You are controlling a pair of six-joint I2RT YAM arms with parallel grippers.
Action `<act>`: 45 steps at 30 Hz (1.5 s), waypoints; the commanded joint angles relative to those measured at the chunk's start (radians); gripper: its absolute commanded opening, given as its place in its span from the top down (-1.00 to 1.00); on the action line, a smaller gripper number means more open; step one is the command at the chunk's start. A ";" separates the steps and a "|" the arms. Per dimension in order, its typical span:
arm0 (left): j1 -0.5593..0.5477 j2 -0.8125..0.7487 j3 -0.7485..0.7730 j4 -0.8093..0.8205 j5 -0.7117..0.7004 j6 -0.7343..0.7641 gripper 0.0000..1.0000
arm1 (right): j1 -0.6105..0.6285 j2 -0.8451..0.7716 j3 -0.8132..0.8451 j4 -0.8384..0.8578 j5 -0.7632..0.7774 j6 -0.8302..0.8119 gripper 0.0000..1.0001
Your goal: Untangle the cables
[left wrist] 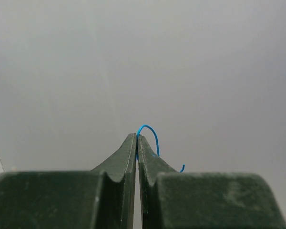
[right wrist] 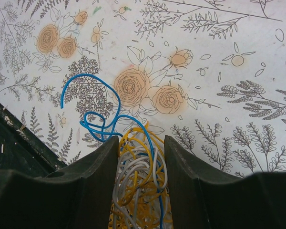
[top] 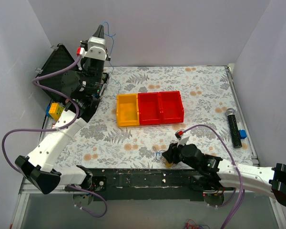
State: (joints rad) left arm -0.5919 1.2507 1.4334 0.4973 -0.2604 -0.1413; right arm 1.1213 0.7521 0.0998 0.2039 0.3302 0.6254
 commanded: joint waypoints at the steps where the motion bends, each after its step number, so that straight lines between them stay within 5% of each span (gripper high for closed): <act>1: 0.004 0.027 0.126 0.093 0.018 0.077 1.00 | 0.006 -0.020 0.003 -0.001 0.000 0.002 0.00; 5: 0.004 0.044 0.193 0.080 0.039 0.085 1.00 | 0.005 -0.019 0.000 0.003 0.001 0.007 0.00; 30: 0.004 -0.077 -0.178 -0.074 0.035 -0.020 1.00 | 0.005 -0.014 -0.006 0.005 0.003 0.014 0.00; 45: 0.004 -0.083 -0.223 -0.085 0.027 -0.041 0.99 | 0.005 -0.030 -0.026 -0.001 0.007 0.030 0.00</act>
State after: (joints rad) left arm -0.5911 1.1950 1.1893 0.4000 -0.2214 -0.1764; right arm 1.1213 0.7357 0.0956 0.1864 0.3271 0.6369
